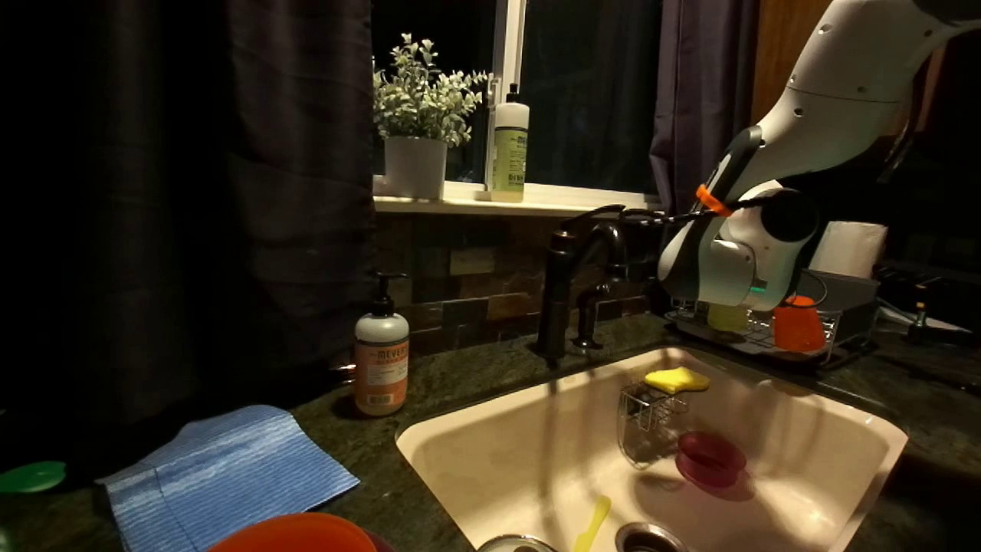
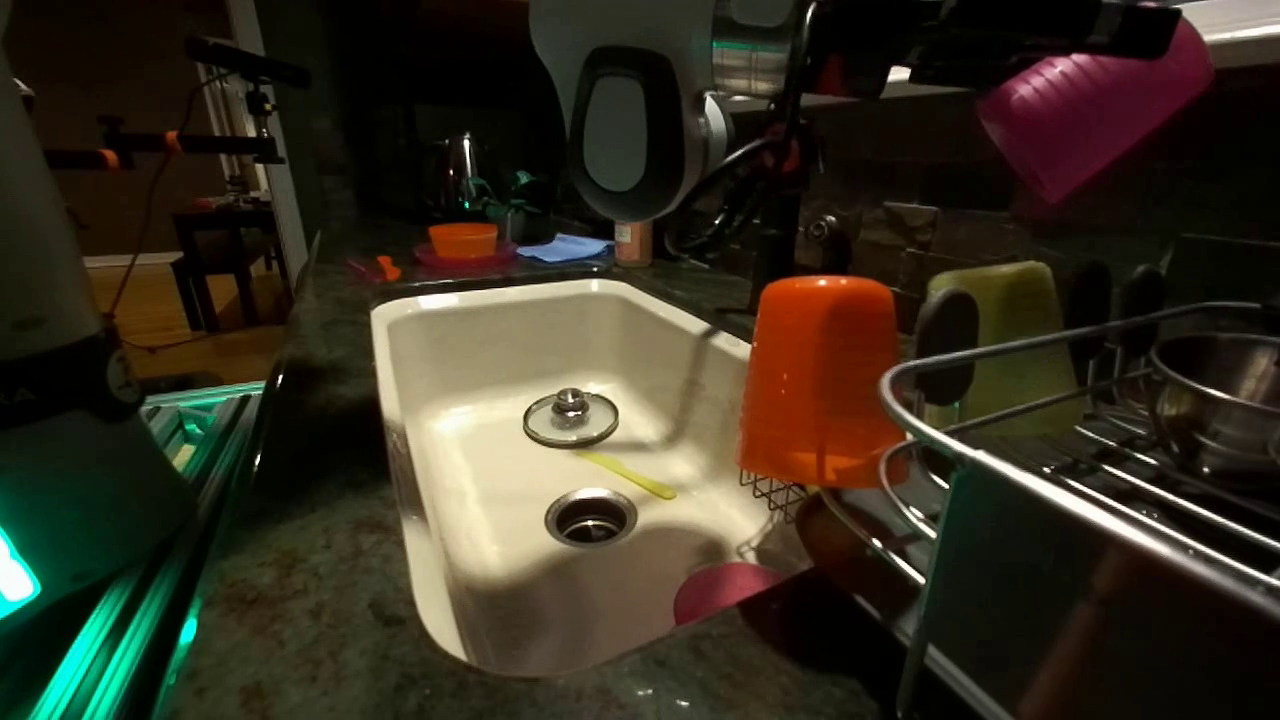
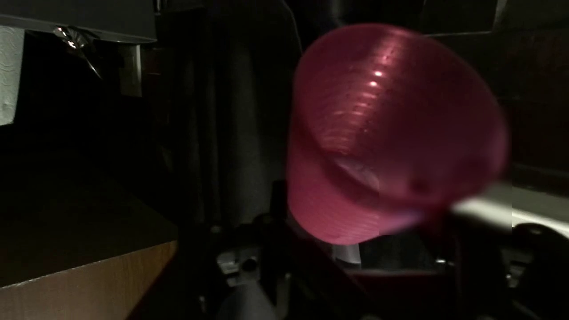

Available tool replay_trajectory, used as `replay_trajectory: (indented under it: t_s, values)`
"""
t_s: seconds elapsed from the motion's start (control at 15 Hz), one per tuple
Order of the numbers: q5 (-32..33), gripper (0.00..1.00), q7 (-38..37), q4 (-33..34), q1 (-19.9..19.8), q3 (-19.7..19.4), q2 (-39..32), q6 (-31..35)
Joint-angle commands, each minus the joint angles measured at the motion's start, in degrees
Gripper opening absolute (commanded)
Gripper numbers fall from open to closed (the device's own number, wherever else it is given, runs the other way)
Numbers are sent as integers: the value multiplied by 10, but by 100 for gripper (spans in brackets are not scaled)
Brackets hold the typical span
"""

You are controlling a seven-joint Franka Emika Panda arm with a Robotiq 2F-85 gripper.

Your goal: Put the pink cup on the dishrack.

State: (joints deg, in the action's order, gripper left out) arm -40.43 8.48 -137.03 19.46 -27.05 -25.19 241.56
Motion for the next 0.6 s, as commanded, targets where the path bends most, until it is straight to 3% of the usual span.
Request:
replay_trajectory:
  t_s: [0.0,0.33,0.4,0.53]
  values:
    - [-14,43,5,20,9,-17,-19,7]
    - [-13,43,5,35,-6,-15,-32,-1]
    - [-14,43,33,45,-76,58,-20,14]
    - [-11,43,38,55,-99,82,-24,10]
